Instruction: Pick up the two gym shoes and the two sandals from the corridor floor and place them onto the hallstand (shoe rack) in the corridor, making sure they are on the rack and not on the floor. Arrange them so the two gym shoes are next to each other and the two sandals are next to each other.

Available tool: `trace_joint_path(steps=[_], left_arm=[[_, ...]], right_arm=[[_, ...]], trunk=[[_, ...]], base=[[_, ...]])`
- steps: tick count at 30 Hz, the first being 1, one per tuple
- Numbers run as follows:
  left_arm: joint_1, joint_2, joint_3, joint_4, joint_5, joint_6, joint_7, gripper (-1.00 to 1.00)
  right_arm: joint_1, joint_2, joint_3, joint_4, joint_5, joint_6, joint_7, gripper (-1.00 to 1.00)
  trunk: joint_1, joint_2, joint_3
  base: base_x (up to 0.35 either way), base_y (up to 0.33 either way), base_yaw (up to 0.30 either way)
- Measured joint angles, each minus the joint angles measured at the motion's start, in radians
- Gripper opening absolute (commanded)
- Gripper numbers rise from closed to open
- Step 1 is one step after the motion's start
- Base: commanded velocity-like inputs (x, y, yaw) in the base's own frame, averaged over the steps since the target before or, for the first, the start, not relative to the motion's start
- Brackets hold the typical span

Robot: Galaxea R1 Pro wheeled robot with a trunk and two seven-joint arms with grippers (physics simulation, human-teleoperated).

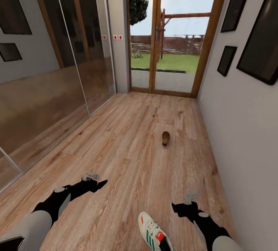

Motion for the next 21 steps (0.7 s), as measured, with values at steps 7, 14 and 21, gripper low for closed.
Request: trace_joint_path(steps=[7,14,21], left_arm=[[-0.003,-0.022,-0.073,0.000,0.000,0.007,0.001,1.00],[-0.004,-0.027,-0.089,-0.001,0.000,0.026,0.002,1.00],[-0.004,-0.026,-0.091,0.000,0.000,0.028,0.002,1.00]], right_arm=[[0.000,-0.006,0.000,0.017,0.007,0.000,0.001,1.00],[0.001,-0.008,0.000,0.022,0.137,-0.002,0.001,1.00],[0.002,-0.008,-0.001,0.023,0.171,-0.004,0.003,1.00]], trunk=[[0.027,-0.049,-0.033],[0.054,-0.098,-0.066],[0.070,-0.127,-0.101]], base=[[0.000,0.000,0.000],[0.000,0.000,0.000],[0.000,0.000,0.000]])
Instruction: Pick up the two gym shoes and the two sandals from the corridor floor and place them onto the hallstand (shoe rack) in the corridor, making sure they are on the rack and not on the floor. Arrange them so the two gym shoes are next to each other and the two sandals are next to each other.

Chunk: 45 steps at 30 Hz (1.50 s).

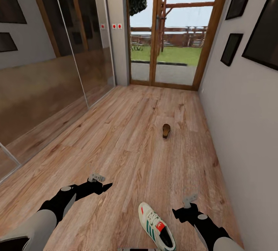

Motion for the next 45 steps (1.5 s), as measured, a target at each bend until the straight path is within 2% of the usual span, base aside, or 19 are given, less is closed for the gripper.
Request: trace_joint_path(steps=[6,10,23,37,45], left_arm=[[0.000,0.000,-0.001,0.000,0.000,0.000,0.000,1.00],[0.000,0.001,0.000,0.000,0.000,0.001,0.000,1.00],[0.000,0.002,0.001,0.000,0.000,0.002,0.002,1.00],[0.001,0.001,0.002,0.001,0.000,0.001,0.005,1.00],[0.002,0.002,0.003,0.001,0.002,-0.002,0.003,1.00]], right_arm=[[0.001,0.001,0.001,0.007,0.004,-0.001,0.001,1.00],[0.001,0.001,0.001,0.020,0.007,-0.001,0.001,1.00],[0.001,0.004,0.001,0.035,0.010,-0.001,0.000,1.00],[0.001,0.003,0.001,0.064,0.010,-0.004,0.001,1.00],[0.001,0.002,0.001,0.075,0.010,-0.006,0.000,1.00]], trunk=[[0.003,-0.001,-0.033],[0.003,-0.001,-0.038],[0.003,-0.002,-0.042],[0.003,-0.002,-0.042],[0.003,-0.001,-0.042]], base=[[0.000,0.000,0.000],[0.000,0.000,0.000],[0.000,0.000,0.122],[-0.001,0.000,0.020],[-0.239,0.000,0.001]])
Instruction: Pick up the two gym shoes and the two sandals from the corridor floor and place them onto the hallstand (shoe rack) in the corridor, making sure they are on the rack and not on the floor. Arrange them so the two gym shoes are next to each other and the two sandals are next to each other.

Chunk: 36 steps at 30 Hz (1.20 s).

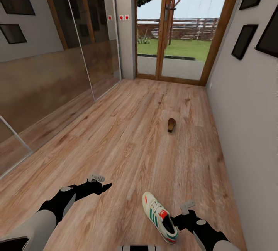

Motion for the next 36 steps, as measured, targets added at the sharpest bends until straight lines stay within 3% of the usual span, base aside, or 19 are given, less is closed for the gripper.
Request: trace_joint_path(steps=[36], left_arm=[[-0.001,-0.001,0.001,-0.007,0.005,0.000,0.000,1.00]], right_arm=[[0.000,0.007,-0.001,-0.012,0.000,0.003,-0.009,1.00]], trunk=[[-0.001,0.000,0.000]], base=[[-0.063,0.043,0.000]])
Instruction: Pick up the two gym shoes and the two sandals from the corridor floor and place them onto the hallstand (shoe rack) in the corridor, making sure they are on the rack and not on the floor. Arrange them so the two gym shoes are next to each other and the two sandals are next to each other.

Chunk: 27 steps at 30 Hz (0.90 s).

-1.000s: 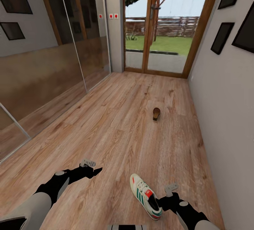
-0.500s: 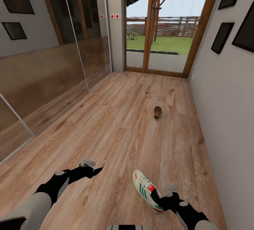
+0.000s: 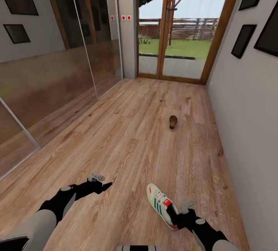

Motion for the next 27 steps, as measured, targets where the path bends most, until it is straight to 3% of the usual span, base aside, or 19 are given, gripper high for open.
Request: trace_joint_path(steps=[9,17,27], left_arm=[[0.003,0.001,0.000,-0.051,-0.004,0.006,0.003,1.00],[0.004,0.001,0.001,-0.054,-0.005,0.007,0.003,1.00],[0.002,0.001,0.000,-0.056,-0.003,0.013,0.002,1.00]], right_arm=[[0.000,0.027,0.000,-0.134,0.022,0.005,-0.046,1.00],[0.000,0.038,0.000,-0.158,0.075,0.004,-0.052,1.00],[0.000,0.039,-0.003,-0.163,0.094,0.004,-0.051,1.00]], trunk=[[0.000,0.000,0.000],[0.000,0.000,0.000],[0.001,0.000,-0.008]], base=[[0.000,0.000,0.000],[0.000,0.000,0.000],[0.000,0.000,0.000]])
